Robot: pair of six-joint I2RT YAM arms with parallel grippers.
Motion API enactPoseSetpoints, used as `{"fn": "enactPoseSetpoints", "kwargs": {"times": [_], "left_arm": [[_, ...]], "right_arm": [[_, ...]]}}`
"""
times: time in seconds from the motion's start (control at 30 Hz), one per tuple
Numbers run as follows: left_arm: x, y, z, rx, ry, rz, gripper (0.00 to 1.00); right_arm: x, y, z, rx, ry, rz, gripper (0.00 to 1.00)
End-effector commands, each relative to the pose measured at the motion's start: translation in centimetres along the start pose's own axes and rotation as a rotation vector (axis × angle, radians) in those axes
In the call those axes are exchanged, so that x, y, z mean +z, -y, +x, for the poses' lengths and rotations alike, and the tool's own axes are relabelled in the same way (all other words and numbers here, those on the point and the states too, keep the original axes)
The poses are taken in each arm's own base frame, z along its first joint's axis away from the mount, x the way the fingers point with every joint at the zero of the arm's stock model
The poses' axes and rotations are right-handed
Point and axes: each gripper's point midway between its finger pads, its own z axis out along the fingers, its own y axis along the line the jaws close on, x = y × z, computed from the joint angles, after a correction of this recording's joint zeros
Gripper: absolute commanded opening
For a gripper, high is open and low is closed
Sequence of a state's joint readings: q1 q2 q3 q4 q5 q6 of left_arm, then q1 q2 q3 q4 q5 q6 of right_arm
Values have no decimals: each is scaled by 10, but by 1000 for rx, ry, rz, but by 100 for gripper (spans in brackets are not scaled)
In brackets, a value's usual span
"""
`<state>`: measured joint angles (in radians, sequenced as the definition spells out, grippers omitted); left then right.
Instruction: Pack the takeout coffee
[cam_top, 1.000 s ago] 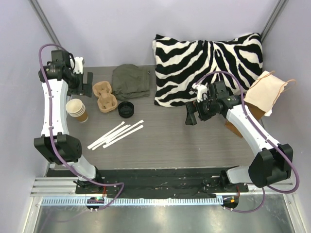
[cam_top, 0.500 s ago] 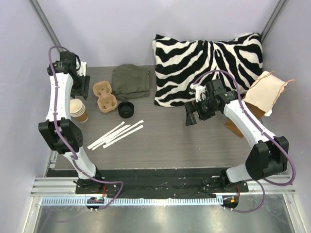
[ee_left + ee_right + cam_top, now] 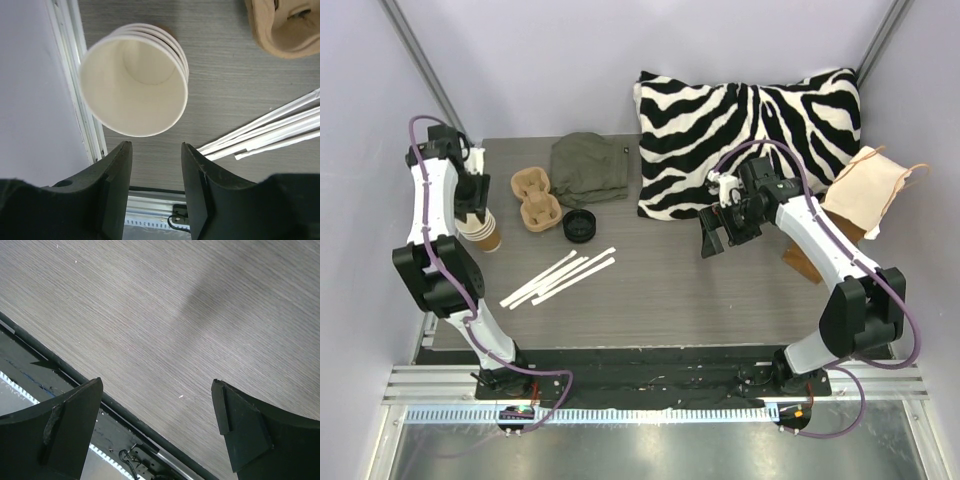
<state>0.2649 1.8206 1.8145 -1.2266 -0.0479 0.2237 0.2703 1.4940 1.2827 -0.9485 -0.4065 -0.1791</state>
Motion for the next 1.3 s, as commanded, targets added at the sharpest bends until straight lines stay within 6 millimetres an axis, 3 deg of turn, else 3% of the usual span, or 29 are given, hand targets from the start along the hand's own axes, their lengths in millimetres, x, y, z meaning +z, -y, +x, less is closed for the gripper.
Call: {"fn": "enactPoseSetpoints", "kwargs": {"times": [0.0,0.43,0.67,0.83,1.27], "left_arm": [[10,4,-1,43,15,29,47],[27,4,-1,47,0,44,41],[35,14,0,54,-20,104,41],[34,15,-1,49,-16,107,32],[20,13,-5,45,16,96,32]], "right_arm": [[-6,0,-7,-11,4,-1,100],[3,1,-1,1,-39,-15,100],[2,1,-1,0,-39,-15,100],[2,1,-2,-1,-35,-16,100],[1,0,-2,1,-34,-24,100]]}}
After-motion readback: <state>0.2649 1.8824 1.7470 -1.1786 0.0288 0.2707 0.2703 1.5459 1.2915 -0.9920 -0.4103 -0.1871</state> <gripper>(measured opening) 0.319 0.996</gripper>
